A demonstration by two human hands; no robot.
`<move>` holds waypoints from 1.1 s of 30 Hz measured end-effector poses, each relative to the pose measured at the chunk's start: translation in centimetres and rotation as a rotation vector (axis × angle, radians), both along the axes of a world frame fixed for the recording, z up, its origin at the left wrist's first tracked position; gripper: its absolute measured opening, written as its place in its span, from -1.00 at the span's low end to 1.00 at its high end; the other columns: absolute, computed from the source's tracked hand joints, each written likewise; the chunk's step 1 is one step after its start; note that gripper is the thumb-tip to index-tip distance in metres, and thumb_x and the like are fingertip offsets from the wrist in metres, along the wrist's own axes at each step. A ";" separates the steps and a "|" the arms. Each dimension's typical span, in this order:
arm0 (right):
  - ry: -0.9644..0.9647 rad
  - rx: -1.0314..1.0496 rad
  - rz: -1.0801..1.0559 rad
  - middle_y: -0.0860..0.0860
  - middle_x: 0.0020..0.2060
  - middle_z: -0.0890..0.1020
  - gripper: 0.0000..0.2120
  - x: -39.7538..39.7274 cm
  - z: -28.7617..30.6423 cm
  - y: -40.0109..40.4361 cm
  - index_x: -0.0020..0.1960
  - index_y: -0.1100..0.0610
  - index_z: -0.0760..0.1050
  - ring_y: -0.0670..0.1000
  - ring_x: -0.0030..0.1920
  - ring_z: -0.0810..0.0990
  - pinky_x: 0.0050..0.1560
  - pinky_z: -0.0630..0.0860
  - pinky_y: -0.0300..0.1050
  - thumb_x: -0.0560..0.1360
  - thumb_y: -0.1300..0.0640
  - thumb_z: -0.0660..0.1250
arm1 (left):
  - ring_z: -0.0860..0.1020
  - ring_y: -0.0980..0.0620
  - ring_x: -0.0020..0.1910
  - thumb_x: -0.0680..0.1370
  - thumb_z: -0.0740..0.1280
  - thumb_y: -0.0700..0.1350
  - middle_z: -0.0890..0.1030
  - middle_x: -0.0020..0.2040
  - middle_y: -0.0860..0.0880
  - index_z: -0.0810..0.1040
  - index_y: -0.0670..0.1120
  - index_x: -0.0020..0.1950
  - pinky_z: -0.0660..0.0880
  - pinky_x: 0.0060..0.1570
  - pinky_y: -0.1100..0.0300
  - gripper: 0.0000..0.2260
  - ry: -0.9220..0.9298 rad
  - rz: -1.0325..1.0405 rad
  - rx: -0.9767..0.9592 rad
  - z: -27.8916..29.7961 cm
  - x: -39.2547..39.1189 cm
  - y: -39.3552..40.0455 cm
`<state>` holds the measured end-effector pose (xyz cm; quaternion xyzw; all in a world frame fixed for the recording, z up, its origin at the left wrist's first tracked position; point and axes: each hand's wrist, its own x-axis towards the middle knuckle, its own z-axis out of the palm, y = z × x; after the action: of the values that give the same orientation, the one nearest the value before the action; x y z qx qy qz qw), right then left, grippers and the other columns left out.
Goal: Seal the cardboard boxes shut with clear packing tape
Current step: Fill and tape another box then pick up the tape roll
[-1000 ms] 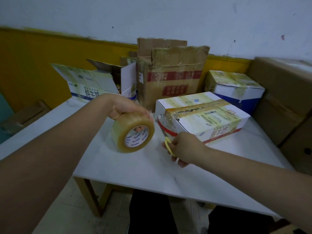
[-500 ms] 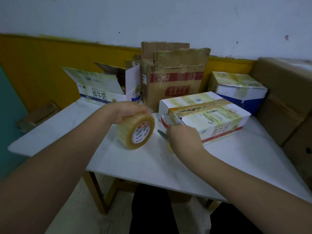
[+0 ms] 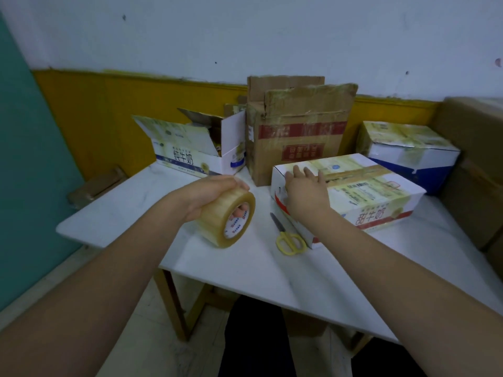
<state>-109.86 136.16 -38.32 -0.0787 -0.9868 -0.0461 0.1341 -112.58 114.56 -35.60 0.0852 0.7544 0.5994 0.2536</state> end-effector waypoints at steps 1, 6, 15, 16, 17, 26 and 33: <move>0.107 -0.145 0.104 0.13 0.45 0.39 -0.55 0.3 0.5 -0.6 0.47 0.17 0.34 0.17 0.47 0.31 0.48 0.20 0.15 0.63 0.03 0.19 | 0.69 -0.07 -0.24 0.62 0.34 -0.07 0.71 -0.03 -0.25 0.65 -0.12 0.15 0.64 -0.20 0.12 -0.81 0.008 0.019 0.055 -0.1 0.7 -0.4; 0.109 -0.754 0.444 -0.12 -0.14 0.65 -0.68 3.2 2.5 -7.3 0.07 0.07 0.66 -0.22 -0.20 0.54 -0.14 0.45 -0.39 0.53 -0.16 0.37 | 0.68 -0.16 -0.24 0.64 0.30 -0.14 0.69 -0.07 -0.30 0.60 -0.21 0.13 0.65 -0.21 0.05 -0.83 0.098 0.143 0.249 -0.1 4.8 -2.8; 0.220 -1.024 0.471 -0.12 -0.35 0.66 -0.92 6.5 1.8 -15.4 -0.24 0.04 0.67 -0.16 -0.27 0.60 -0.14 0.55 -0.25 0.41 0.08 0.51 | 0.72 -0.14 -0.15 0.67 0.28 -0.11 0.72 -0.04 -0.26 0.49 -0.22 0.36 0.66 -0.15 0.04 -0.70 0.042 0.241 0.086 0.9 11.7 -9.4; 0.160 -1.129 0.455 -0.12 -0.38 0.66 -0.89 6.6 1.3 -15.7 -0.29 0.03 0.67 -0.16 -0.30 0.59 -0.11 0.56 -0.20 0.40 0.09 0.53 | 0.72 -0.06 -0.18 0.67 0.28 -0.09 0.73 -0.06 -0.17 0.44 -0.16 0.43 0.65 -0.23 0.12 -0.66 0.031 0.269 0.030 0.6 12.1 -9.7; 0.099 -1.221 0.437 -0.12 -0.40 0.65 -0.84 6.6 0.7 -15.9 -0.34 0.03 0.65 -0.15 -0.33 0.58 -0.08 0.58 -0.14 0.39 0.10 0.54 | 0.71 0.00 -0.17 0.66 0.30 -0.05 0.73 -0.01 -0.11 0.39 -0.06 0.49 0.65 -0.24 0.16 -0.61 0.033 0.307 -0.041 0.1 12.4 -10.0; -0.034 -1.309 0.296 -0.03 -0.33 0.70 -0.80 5.6 -5.0 -14.5 -0.36 0.11 0.66 -0.08 -0.25 0.61 -0.09 0.54 -0.17 0.41 0.10 0.55 | 0.28 -0.11 0.54 0.59 0.25 0.31 0.19 0.63 -0.07 0.10 -0.03 0.65 0.26 0.48 0.09 -0.24 0.106 0.300 -0.545 -7.4 11.1 -9.6; 0.087 -0.819 0.380 -0.05 -0.30 0.63 -0.81 4.7 -7.8 -14.5 -0.26 0.12 0.62 0.00 -0.21 0.61 -0.17 0.45 -0.20 0.48 0.05 0.47 | 0.29 -0.17 0.53 0.63 0.23 0.24 0.20 0.61 -0.19 -0.10 0.01 0.67 0.33 0.33 0.13 -0.23 0.200 0.297 -0.681 -10.0 9.3 -8.2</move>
<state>-105.15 121.66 -46.10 0.0553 -0.9141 0.3767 0.1392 -103.29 106.31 -45.63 -0.0560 0.9354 0.3335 0.1029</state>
